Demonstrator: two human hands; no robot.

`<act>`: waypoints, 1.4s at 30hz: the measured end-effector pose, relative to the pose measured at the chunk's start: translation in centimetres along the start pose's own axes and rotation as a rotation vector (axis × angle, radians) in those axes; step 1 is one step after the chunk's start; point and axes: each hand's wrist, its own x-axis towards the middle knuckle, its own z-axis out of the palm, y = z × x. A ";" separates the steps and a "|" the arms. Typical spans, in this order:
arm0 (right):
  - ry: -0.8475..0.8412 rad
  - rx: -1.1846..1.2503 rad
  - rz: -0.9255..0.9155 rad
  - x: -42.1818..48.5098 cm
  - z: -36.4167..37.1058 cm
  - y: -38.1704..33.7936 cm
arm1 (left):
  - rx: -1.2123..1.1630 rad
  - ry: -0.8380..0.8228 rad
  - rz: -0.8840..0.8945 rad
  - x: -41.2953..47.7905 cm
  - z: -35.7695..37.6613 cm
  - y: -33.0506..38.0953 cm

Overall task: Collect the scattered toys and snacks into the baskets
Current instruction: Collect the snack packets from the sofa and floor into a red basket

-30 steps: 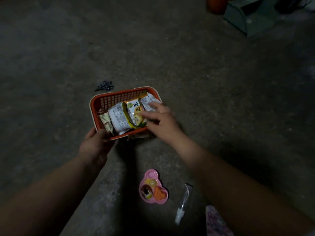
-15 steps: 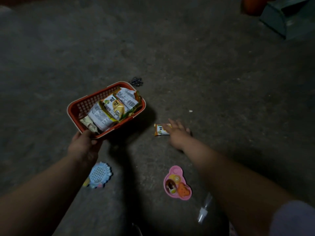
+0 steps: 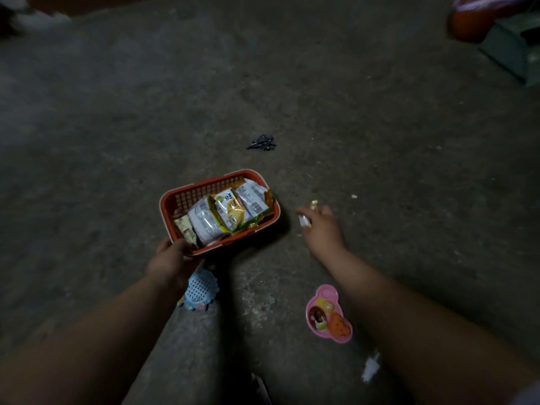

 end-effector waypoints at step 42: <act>0.064 0.404 0.657 3.4 -3.1 -0.4 | 0.439 -0.318 -0.087 1.5 8.7 -0.2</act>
